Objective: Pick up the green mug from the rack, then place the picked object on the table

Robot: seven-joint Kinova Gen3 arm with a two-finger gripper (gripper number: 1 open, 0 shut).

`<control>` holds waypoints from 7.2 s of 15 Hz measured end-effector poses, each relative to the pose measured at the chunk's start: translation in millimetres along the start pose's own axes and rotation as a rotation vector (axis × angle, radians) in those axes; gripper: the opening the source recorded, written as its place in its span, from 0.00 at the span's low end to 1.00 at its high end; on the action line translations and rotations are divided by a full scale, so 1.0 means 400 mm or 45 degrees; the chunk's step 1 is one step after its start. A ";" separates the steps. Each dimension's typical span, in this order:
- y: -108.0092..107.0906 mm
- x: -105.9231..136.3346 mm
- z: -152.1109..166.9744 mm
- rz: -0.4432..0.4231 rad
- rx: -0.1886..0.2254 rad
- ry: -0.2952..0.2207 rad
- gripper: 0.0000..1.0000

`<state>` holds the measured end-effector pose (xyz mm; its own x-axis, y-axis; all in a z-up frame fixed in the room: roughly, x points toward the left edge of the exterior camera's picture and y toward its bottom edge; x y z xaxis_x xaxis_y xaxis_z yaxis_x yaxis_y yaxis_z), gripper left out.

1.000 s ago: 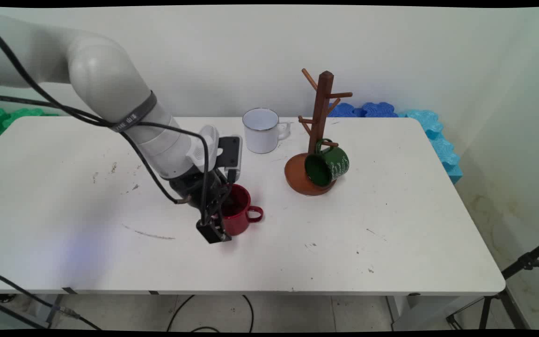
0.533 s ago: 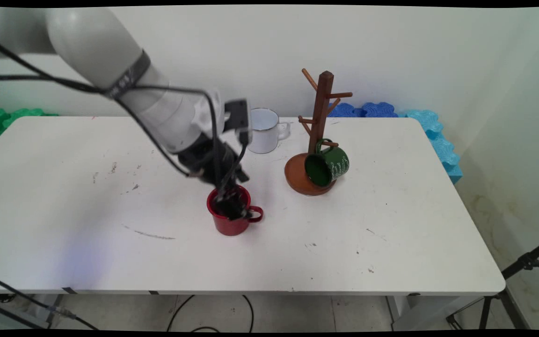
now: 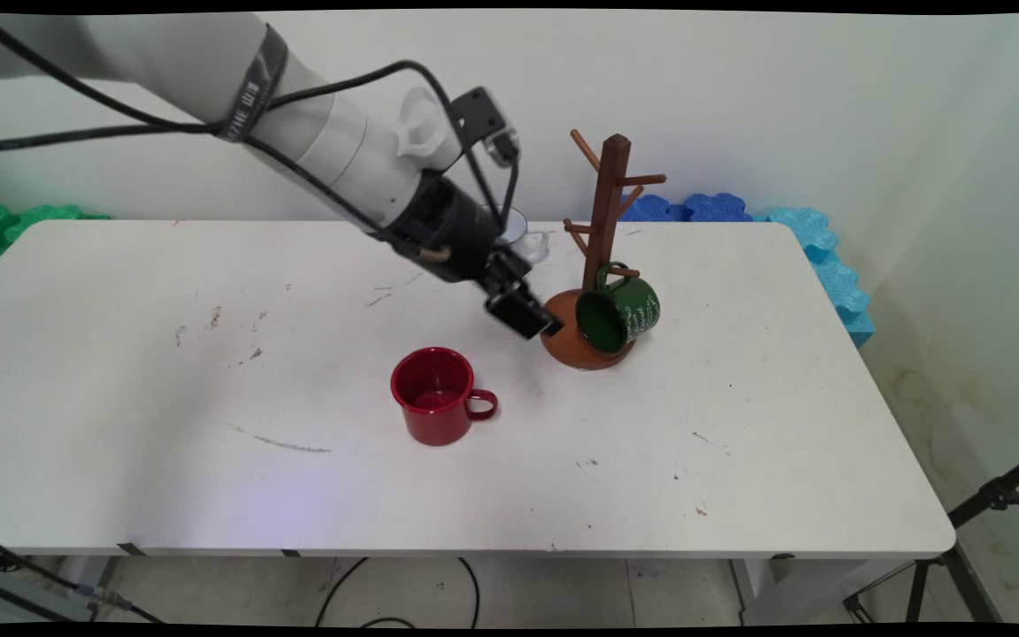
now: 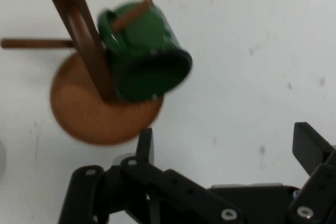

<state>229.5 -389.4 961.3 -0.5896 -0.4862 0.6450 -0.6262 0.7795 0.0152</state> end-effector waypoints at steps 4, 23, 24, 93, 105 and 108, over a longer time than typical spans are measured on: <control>-0.013 -0.033 0.055 -0.099 0.039 0.153 1.00; 0.056 -0.300 0.292 -0.244 -0.040 0.479 1.00; 0.055 -0.301 0.305 -0.248 -0.036 0.494 1.00; 0.080 -0.098 0.091 -0.021 -0.141 0.311 0.00; 0.013 -0.014 -0.139 0.204 -0.109 0.045 0.00; -0.018 -0.011 -0.170 0.235 -0.064 -0.048 0.00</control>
<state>271.5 -366.1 1010.4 -0.7115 -0.3468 0.6111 -0.4800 0.8751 -0.0622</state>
